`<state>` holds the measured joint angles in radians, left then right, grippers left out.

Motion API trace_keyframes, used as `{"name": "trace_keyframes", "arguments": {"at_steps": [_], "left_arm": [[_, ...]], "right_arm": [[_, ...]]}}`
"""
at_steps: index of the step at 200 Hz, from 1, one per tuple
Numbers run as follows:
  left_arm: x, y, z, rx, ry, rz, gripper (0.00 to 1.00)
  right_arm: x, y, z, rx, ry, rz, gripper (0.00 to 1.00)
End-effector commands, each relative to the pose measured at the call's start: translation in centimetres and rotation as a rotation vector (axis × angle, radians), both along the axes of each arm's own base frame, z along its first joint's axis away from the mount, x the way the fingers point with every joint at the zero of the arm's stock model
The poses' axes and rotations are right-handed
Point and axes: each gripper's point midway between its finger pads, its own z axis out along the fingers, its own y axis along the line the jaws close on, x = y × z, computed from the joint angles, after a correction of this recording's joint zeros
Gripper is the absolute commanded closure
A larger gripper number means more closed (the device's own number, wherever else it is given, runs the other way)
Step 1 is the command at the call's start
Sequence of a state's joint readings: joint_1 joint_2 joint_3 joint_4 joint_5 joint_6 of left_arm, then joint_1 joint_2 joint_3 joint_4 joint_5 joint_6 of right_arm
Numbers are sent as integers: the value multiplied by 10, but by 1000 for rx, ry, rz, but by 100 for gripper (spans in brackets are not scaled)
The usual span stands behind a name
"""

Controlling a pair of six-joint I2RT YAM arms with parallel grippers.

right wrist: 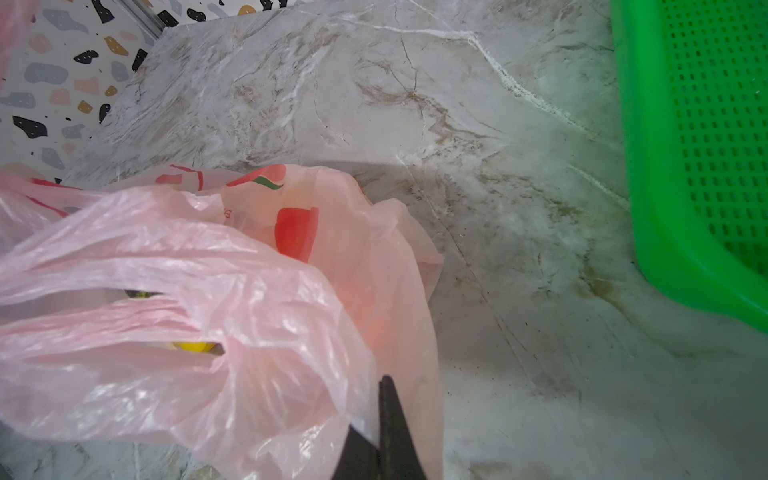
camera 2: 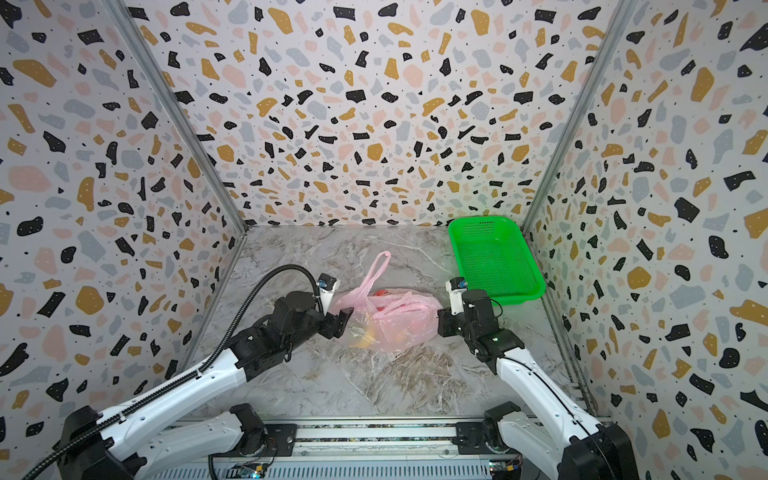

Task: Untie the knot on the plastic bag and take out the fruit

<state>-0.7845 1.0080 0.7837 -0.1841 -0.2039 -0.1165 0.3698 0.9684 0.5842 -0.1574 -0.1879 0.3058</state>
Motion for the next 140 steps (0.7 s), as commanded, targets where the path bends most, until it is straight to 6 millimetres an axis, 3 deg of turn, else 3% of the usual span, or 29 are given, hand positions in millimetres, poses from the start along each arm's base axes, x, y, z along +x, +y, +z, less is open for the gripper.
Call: {"name": "trace_keyframes", "arguments": {"at_steps": [1,40,81,106,124,140], "left_arm": [[-1,-12,28,15,-74,-40,6],[26,-38,42,41,-76,-37,3],[58,-65,20,138,-49,-33,0],[76,-70,-2,215,-18,11,1],[85,-69,-5,238,-17,55,13],[85,-66,11,187,-49,77,30]], "right_arm": [[-4,0,3,2,-13,4,100],[-7,-2,0,-2,-9,2,100],[-8,-2,1,10,-19,-2,100],[-10,-1,0,12,-17,0,100],[-11,-1,0,15,-14,3,100],[-14,2,2,22,-6,13,100]]}}
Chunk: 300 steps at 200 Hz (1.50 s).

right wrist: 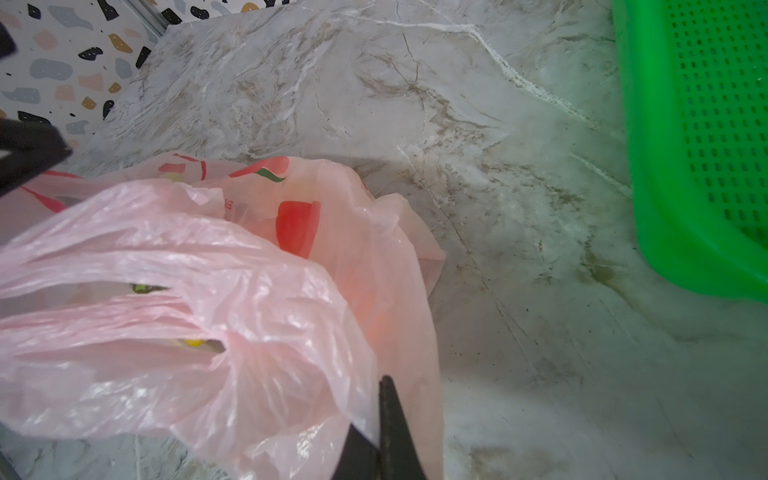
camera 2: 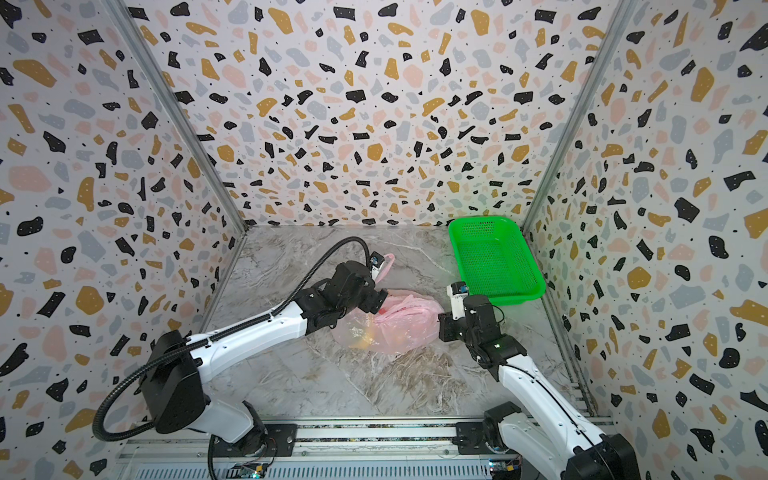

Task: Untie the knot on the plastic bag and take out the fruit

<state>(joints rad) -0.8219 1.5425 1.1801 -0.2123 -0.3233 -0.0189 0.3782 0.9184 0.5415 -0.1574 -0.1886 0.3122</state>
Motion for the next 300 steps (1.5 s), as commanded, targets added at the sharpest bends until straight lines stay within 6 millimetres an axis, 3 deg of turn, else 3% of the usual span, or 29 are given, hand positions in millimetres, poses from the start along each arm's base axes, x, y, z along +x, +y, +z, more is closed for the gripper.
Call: {"name": "trace_keyframes", "arguments": {"at_steps": [1,23,39,54,62,85,105,126,157,184,207,239,264,289,300], "left_arm": [[7,8,37,-56,-89,58,31],[-3,19,60,-129,-139,68,62],[-14,30,67,-158,-149,76,76],[-27,40,71,-198,-158,69,88],[-34,45,73,-216,-167,63,93],[-50,57,74,-255,-193,34,100],[-62,60,72,-266,-205,-10,100],[-69,62,69,-277,-201,-36,100],[-76,66,66,-295,-196,-34,100],[-80,72,67,-308,-198,-23,100],[-83,75,65,-310,-193,-18,100],[-86,77,62,-321,-187,-15,100],[-87,80,56,-315,-186,-8,100],[-86,82,55,-305,-195,3,100],[-84,83,56,-301,-209,9,100]], "right_arm": [[-4,3,6,15,-2,9,100],[-12,10,8,29,15,34,100],[-18,20,9,40,34,65,100],[-25,28,12,46,45,95,91],[-28,33,18,46,40,113,80],[-28,38,47,23,-20,156,44],[-23,42,83,-10,-101,207,21],[-19,54,108,-38,-153,297,10],[-17,73,122,-104,-213,417,0],[-21,90,117,-123,-216,506,1],[-23,101,97,-178,-193,539,1],[-2,99,70,-271,-204,439,4],[19,101,64,-273,-227,367,20],[33,109,60,-270,-248,341,45],[40,110,58,-277,-249,330,62]]}}
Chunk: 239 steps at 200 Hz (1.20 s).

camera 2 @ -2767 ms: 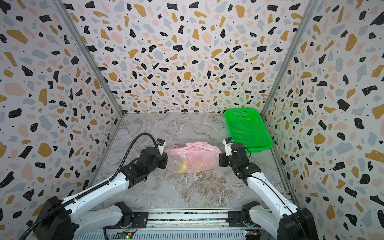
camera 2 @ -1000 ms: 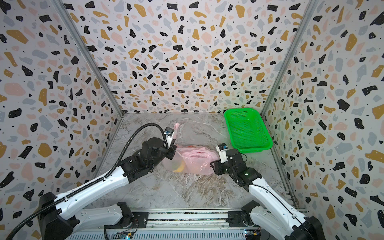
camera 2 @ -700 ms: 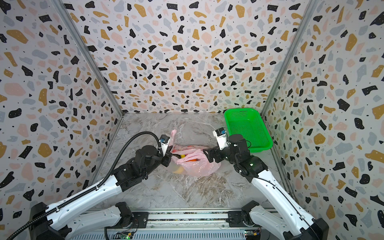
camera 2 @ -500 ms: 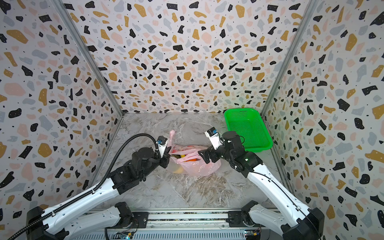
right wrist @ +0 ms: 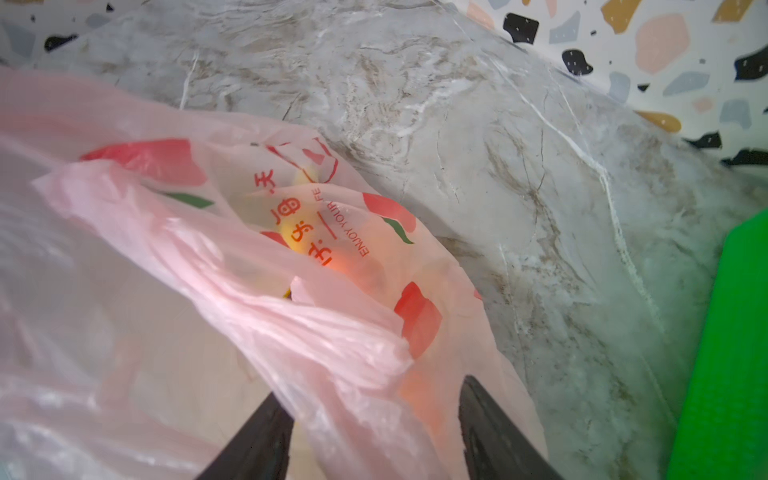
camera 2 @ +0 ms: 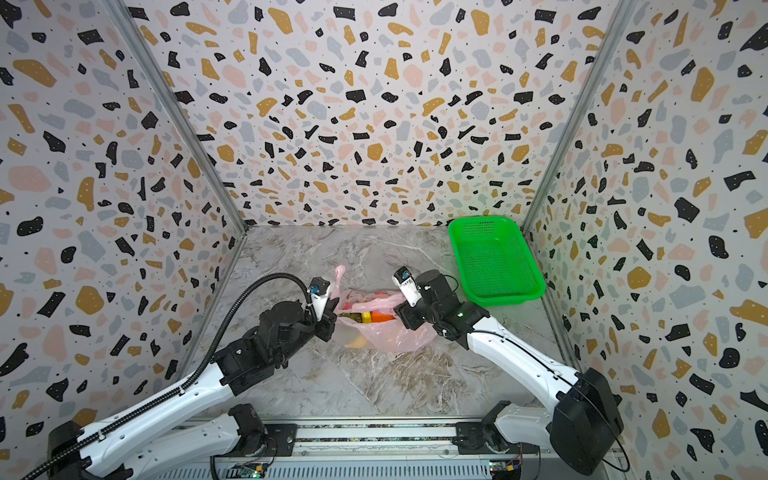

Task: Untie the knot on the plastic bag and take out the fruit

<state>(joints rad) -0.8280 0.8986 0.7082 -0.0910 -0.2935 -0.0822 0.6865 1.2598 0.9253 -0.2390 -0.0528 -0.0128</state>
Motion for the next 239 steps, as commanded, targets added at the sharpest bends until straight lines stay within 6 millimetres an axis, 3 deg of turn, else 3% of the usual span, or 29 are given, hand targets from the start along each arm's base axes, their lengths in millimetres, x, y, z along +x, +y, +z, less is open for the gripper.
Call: {"name": "trace_keyframes", "arguments": {"at_steps": [1,22,72,111,146,181,221,239], "left_arm": [[3,0,11,-27,-45,14,100],[11,6,13,2,-82,62,100],[40,-6,31,31,-172,95,100],[66,-24,50,69,-240,73,100],[72,-34,65,76,-280,45,100],[57,-34,65,22,-261,-4,100],[31,-21,21,-30,-122,-11,100],[20,-11,8,-74,-76,5,85]], "right_arm": [[22,4,15,35,-80,-55,64],[36,0,17,51,-91,-109,100],[80,-47,43,150,-148,-301,100],[83,-88,65,198,-198,-421,100],[54,-107,67,254,-152,-456,100],[5,-100,29,331,41,-407,100],[-48,-85,-18,353,187,-363,100],[-66,-78,-36,347,242,-338,100]]}}
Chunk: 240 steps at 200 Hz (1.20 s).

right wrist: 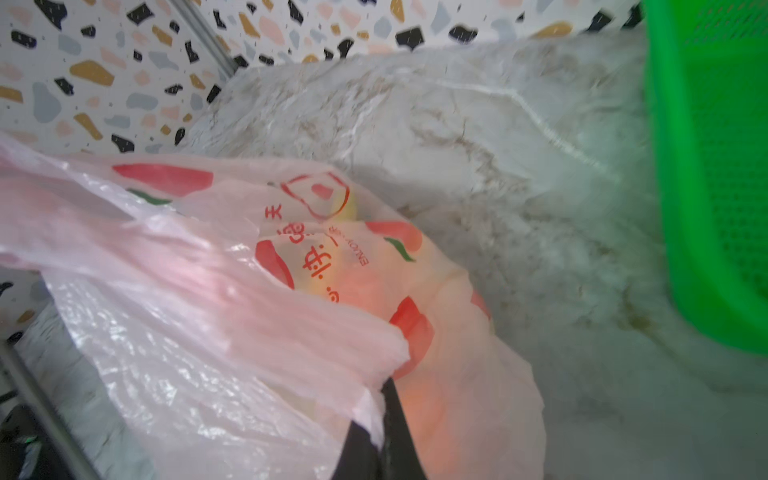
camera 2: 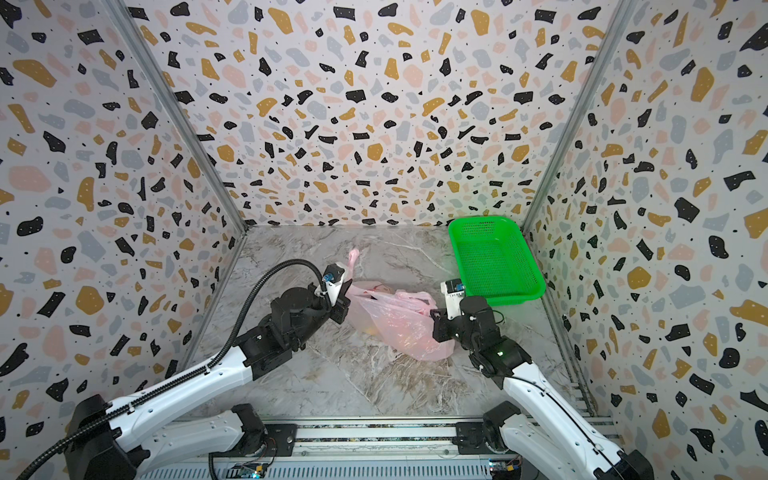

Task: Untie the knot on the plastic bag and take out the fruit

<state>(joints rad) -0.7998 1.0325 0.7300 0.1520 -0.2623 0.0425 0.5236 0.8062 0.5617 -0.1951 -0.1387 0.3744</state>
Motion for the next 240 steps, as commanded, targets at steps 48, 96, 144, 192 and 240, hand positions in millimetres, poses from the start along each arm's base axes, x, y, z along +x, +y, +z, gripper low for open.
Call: {"name": "trace_keyframes", "arguments": {"at_steps": [48,96,144,192,240], "left_arm": [[-30,17,-17,-148,129,4,65],[-43,17,-14,-176,121,-33,72],[-47,18,-9,-187,96,-43,80],[-48,15,-5,-224,79,-57,89],[-54,21,12,-256,33,-62,94]], "right_arm": [[-40,17,-24,-3,115,82,71],[-40,18,37,-95,25,163,23],[-30,48,90,-147,-76,333,8],[4,104,107,-245,-230,454,1],[22,143,79,-304,-247,521,1]]}}
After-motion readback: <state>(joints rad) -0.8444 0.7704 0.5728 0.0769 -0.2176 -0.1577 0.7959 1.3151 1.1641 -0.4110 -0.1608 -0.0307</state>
